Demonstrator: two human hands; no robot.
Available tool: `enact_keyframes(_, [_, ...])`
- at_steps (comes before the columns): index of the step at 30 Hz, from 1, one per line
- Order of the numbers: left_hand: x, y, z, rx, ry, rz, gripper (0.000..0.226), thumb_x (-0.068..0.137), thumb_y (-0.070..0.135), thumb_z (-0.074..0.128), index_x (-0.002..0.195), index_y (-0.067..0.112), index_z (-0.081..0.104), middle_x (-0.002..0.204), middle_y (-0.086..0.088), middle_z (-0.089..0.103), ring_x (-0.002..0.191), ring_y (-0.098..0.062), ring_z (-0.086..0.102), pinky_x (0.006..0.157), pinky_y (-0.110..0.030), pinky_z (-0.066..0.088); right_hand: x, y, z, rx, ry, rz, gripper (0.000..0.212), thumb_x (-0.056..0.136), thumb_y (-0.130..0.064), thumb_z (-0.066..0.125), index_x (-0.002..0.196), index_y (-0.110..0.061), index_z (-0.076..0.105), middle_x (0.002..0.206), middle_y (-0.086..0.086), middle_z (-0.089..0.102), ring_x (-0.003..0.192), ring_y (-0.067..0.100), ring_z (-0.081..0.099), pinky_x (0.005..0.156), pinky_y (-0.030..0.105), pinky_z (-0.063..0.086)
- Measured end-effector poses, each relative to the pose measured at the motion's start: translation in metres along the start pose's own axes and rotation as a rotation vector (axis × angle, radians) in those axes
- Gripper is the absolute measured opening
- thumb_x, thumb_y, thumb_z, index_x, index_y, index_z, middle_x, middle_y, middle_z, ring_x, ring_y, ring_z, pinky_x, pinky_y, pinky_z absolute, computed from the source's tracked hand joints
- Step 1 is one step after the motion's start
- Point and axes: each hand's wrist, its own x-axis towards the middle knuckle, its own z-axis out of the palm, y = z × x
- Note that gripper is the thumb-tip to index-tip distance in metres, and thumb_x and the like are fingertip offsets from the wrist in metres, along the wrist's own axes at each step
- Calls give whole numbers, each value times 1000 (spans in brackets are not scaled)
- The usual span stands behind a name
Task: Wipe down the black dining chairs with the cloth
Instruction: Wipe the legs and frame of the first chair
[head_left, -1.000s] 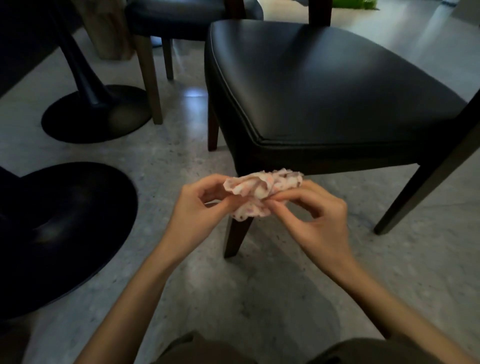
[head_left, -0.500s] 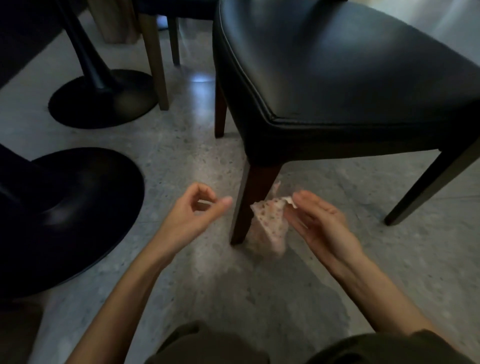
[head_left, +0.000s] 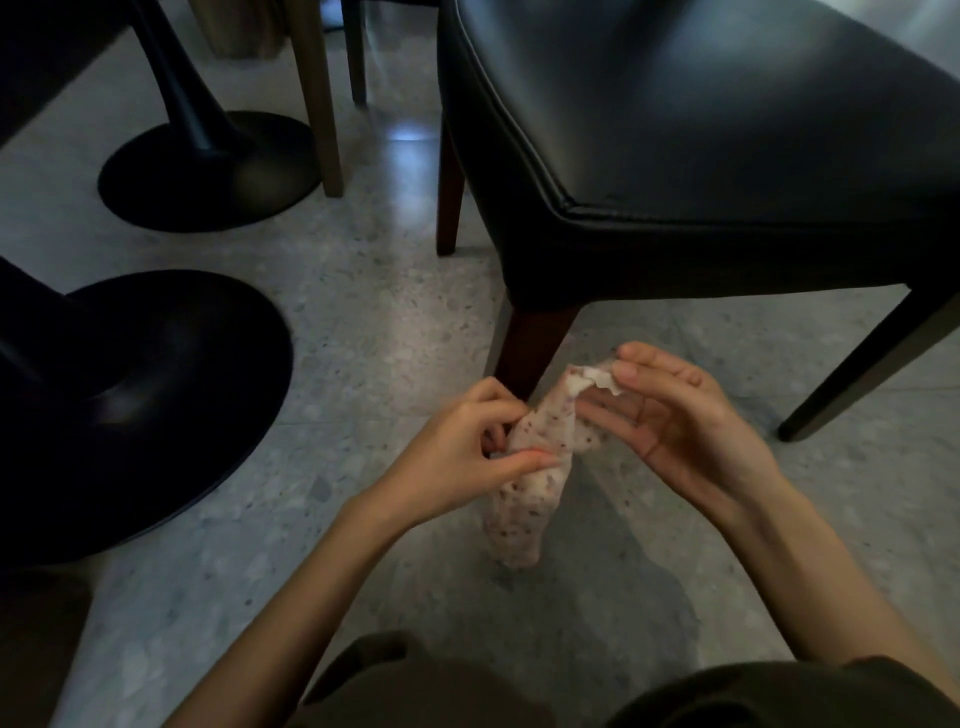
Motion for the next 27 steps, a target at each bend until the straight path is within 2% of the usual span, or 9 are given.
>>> enact_keyframes(4, [-5, -11, -16, 64, 155, -26, 20, 72, 45, 78, 83, 29, 72, 72, 7, 52, 63, -9, 51, 56, -15, 39, 4, 4, -5, 153, 118, -91, 12, 71, 0, 61, 76, -9, 66, 74, 7, 68, 81, 22, 71, 81, 36, 59])
enact_keyframes(7, [-1, -9, -38, 17, 392, -41, 13, 76, 32, 76, 88, 28, 72, 57, 13, 47, 54, 1, 42, 54, -12, 32, 10, 8, -2, 246, 197, -186, 11, 74, 1, 59, 79, -8, 63, 70, 3, 68, 81, 16, 70, 88, 36, 56])
enact_keyframes(12, [22, 11, -57, -79, 657, -67, 13, 87, 22, 69, 97, 29, 72, 79, 10, 69, 71, -4, 65, 65, -23, 54, 28, 29, 12, 189, 286, -322, 15, 86, 5, 57, 97, -3, 65, 85, 5, 71, 85, 11, 69, 87, 22, 54])
enact_keyframes(14, [33, 19, -48, -206, 659, -84, 16, 90, 18, 66, 104, 18, 73, 92, 2, 72, 84, -12, 70, 78, -34, 58, 31, 35, 17, 140, 302, -335, 28, 91, 1, 57, 119, 1, 61, 104, 7, 71, 101, 13, 68, 96, 24, 51])
enact_keyframes(16, [41, 24, -35, -351, 591, -95, 23, 93, 11, 61, 115, 9, 68, 102, -1, 71, 93, -8, 68, 85, -31, 57, 30, 40, 22, 30, 283, -383, 41, 92, -4, 58, 133, -2, 53, 118, 4, 69, 113, 12, 63, 99, 25, 49])
enact_keyframes(19, [40, 21, -19, -433, 465, -87, 35, 97, 10, 52, 132, 8, 54, 110, 8, 66, 98, 4, 64, 82, -15, 51, 26, 50, 31, -169, 232, -463, 50, 89, 1, 61, 136, -10, 48, 123, -5, 65, 117, 5, 60, 95, 19, 48])
enact_keyframes(22, [38, 12, -8, -458, 377, -63, 40, 99, 12, 45, 139, 11, 44, 114, 18, 61, 106, 10, 59, 86, -10, 46, 28, 59, 35, -299, 216, -514, 54, 90, 3, 59, 141, -5, 44, 127, -5, 61, 119, 4, 58, 97, 18, 47])
enact_keyframes(25, [42, 6, -1, -437, 351, -30, 40, 99, 12, 46, 139, 16, 41, 116, 17, 61, 106, 7, 60, 82, -10, 47, 38, 65, 32, -430, 242, -564, 48, 95, -7, 57, 141, -5, 45, 130, 2, 62, 121, 10, 58, 102, 31, 48])
enact_keyframes(27, [44, -2, 3, -429, 362, -21, 42, 99, 18, 47, 140, 10, 46, 120, 8, 63, 110, -1, 61, 83, -13, 48, 45, 69, 26, -532, 270, -593, 43, 97, -14, 57, 139, -9, 51, 119, 0, 68, 112, 18, 64, 98, 41, 51])
